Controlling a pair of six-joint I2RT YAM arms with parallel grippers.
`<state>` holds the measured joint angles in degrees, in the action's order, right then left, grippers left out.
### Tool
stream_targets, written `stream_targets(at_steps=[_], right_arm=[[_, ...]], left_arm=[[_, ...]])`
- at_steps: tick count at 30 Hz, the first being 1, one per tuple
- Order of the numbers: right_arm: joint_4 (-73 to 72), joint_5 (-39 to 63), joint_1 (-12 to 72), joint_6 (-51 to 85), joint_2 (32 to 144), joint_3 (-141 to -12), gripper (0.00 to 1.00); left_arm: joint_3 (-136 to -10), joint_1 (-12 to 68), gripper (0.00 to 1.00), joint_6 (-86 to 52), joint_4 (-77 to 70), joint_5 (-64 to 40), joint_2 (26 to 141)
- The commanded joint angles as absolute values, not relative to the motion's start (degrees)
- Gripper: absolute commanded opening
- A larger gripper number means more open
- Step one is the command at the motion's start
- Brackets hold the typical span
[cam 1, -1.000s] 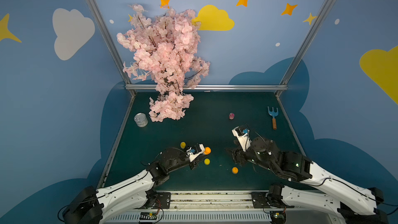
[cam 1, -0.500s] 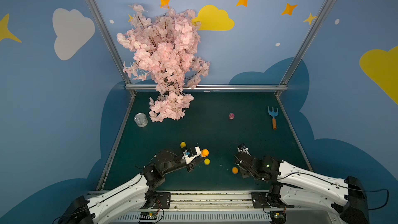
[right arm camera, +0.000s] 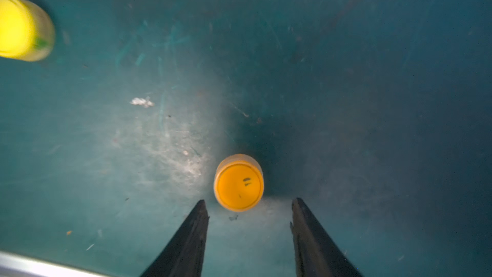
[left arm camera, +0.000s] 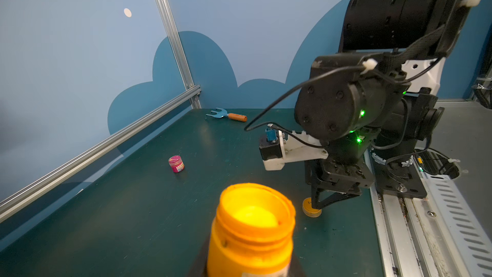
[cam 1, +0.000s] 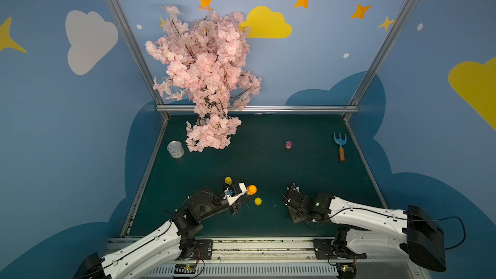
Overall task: Close the paint jar lid
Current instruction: Pick up the lid from the center of the board.
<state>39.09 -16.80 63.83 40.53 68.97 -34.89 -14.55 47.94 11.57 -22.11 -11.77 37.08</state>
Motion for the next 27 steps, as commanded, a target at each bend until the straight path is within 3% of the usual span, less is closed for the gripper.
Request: stream_targets(at_steps=[1,4,12,21,27], right_arm=[[41.0,-15.2,63.8,39.5,73.6,-38.2,0.49],[40.7,-16.1,64.4,39.7,77.0,-38.3,0.43],[38.6,-16.2,64.4,39.6,77.5,-38.3,0.42],[36.6,-15.5,63.9,38.9,76.0,-37.6,0.48],[36.6,-15.2,63.2,38.5,75.2,-37.2,0.46]], left_arm=[[-14.9,47.7,0.27,11.5,-21.4,-11.3,36.3],[-14.9,47.7,0.27,11.5,-21.1,-11.0,36.1],[-14.9,47.7,0.27,11.6,-20.9,-10.9,35.8],[-15.0,47.6,0.27,11.6,-20.9,-11.3,36.5],[-15.0,47.7,0.28,11.5,-20.8,-11.5,36.9]])
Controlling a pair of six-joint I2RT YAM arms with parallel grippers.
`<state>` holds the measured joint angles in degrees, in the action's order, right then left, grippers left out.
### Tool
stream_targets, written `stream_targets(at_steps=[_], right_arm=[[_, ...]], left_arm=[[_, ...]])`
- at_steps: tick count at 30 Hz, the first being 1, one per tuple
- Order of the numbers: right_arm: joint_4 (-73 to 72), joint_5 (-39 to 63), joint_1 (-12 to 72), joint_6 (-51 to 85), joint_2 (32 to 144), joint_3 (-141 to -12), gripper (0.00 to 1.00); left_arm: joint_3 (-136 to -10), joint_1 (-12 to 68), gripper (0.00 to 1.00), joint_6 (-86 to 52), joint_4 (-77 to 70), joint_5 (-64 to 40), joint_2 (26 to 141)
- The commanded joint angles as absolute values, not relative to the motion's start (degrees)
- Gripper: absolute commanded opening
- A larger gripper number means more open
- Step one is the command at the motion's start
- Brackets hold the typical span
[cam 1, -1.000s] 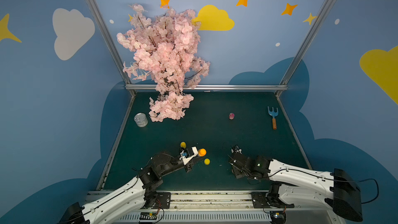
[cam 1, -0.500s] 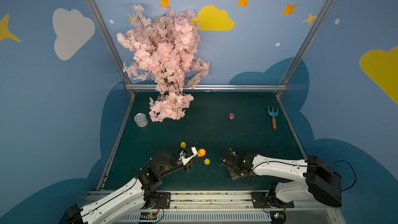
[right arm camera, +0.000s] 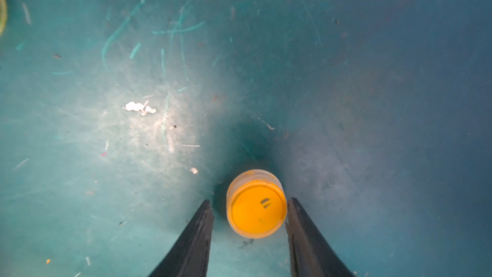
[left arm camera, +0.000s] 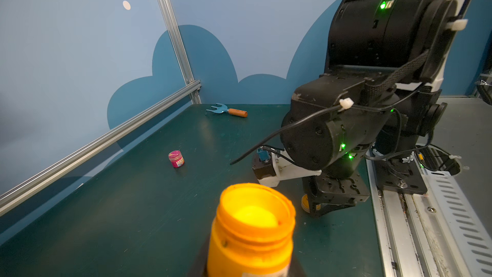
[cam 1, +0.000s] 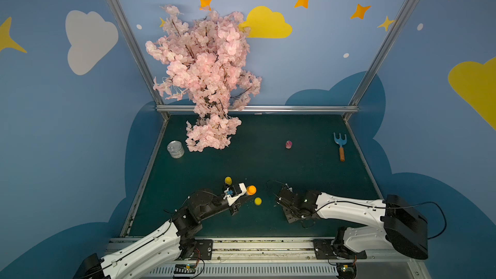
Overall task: Close the paint jar lid
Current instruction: Pick up the lid from the center of the board.
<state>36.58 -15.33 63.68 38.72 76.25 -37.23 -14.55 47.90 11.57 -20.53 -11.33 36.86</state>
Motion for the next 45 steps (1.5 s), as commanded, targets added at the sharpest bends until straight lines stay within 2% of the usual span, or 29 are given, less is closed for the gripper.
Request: stream_targets(at_steps=[1,28,45], right_arm=[[36.4,-15.1,63.1,38.5,75.2,-37.1,0.45],[36.0,-14.8,61.5,38.6,75.1,-35.7,0.43],[34.8,-13.1,60.8,37.0,73.2,-35.4,0.29]], left_arm=[[-15.1,47.7,0.28,11.5,-20.8,-11.6,36.9],[-15.1,47.7,0.28,11.6,-20.9,-11.7,37.2],[-15.0,47.7,0.28,11.4,-20.9,-11.6,37.4]])
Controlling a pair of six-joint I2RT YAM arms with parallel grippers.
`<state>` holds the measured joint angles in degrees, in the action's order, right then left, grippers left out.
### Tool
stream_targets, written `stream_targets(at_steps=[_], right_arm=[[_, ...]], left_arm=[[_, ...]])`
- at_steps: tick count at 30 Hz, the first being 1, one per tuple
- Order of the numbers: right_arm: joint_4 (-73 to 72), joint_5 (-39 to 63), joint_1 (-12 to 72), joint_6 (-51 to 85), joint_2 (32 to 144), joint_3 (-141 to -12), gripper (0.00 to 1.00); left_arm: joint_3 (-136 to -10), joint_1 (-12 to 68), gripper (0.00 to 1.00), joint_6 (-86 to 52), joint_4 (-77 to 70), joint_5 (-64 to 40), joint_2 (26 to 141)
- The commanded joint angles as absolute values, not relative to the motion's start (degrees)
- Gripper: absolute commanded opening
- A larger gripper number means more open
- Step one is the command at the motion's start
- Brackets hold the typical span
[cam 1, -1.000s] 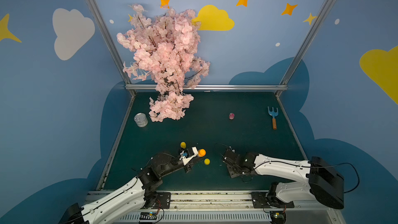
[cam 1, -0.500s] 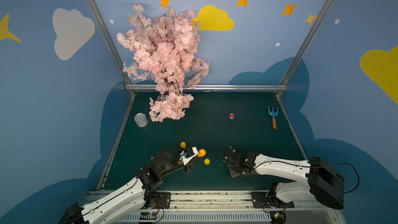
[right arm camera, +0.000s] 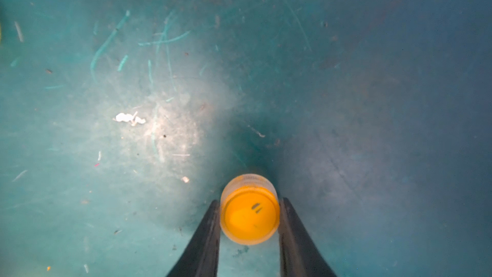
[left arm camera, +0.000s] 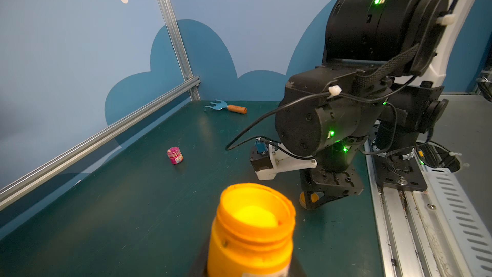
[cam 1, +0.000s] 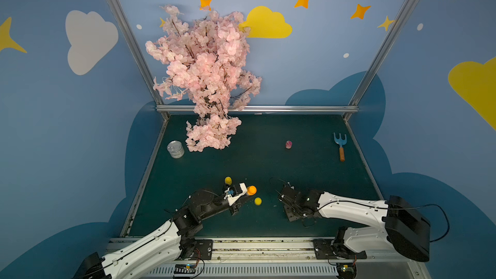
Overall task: Close the paint jar lid
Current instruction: Pick up the lid from the center of the board.
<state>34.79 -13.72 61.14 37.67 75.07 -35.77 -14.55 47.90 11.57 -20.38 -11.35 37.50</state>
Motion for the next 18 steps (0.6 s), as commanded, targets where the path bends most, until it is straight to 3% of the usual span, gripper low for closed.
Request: stream_targets(at_steps=[1,11,18], right_arm=[[35.3,-13.1,60.8,36.8,72.1,-35.6,0.29],[38.1,-10.9,60.0,31.1,56.4,-37.7,0.28],[36.1,-7.1,59.2,22.9,44.5,-38.3,0.29]], left_arm=[[-14.9,47.7,0.28,11.4,-21.0,-11.6,37.5],[-17.4,47.3,0.28,10.0,-23.1,-18.0,47.5],[-19.8,46.2,0.27,6.3,-33.0,-30.6,61.3]])
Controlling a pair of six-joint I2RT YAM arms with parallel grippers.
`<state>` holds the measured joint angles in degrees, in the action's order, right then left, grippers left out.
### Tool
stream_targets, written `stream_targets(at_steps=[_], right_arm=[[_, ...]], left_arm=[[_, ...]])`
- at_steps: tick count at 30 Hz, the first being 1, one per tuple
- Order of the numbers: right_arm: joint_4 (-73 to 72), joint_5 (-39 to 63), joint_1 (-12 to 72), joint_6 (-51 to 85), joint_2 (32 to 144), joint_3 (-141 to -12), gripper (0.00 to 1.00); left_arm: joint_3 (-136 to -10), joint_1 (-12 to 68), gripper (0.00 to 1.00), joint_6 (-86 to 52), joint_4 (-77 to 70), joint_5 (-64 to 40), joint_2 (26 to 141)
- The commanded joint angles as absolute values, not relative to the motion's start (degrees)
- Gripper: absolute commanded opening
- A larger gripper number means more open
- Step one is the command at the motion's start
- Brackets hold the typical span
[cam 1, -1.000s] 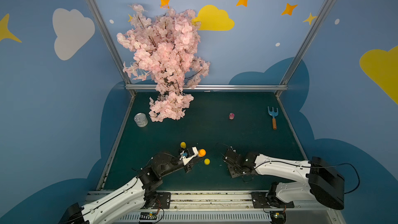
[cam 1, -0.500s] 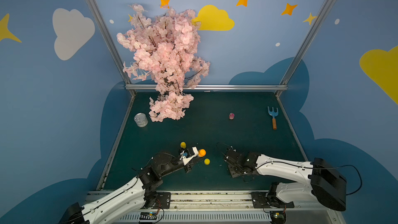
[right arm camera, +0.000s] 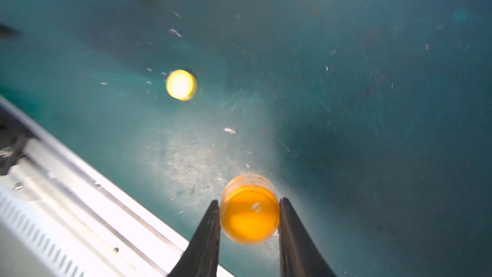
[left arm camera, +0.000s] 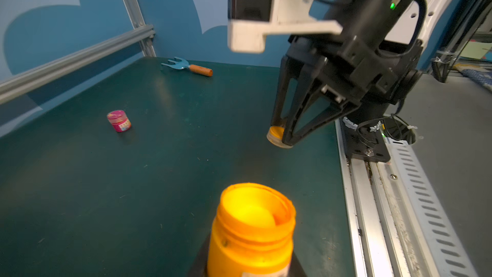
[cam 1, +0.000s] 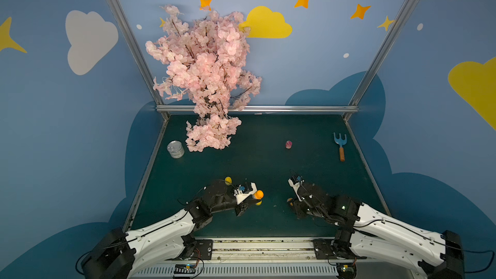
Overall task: Close the paint jar lid
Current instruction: Pick up the lid from the center of the board, then close the lid on the paint jar.
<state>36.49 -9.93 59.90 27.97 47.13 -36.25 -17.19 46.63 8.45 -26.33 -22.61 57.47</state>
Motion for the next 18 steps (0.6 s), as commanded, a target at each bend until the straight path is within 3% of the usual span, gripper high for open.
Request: stream_targets(at_steps=[1,9,18], right_arm=[[36.4,-6.2,59.0,21.9,44.0,-38.3,0.3],[36.1,-1.6,58.5,14.6,46.6,-45.3,0.3],[37.6,-1.4,57.2,11.6,49.4,-51.5,0.3]], left_arm=[[-20.5,46.1,0.27,5.9,-34.1,-32.3,63.2],[-27.2,44.1,0.26,6.5,-37.5,-43.4,74.6],[-31.2,38.5,0.25,7.8,-38.7,-49.2,81.6]])
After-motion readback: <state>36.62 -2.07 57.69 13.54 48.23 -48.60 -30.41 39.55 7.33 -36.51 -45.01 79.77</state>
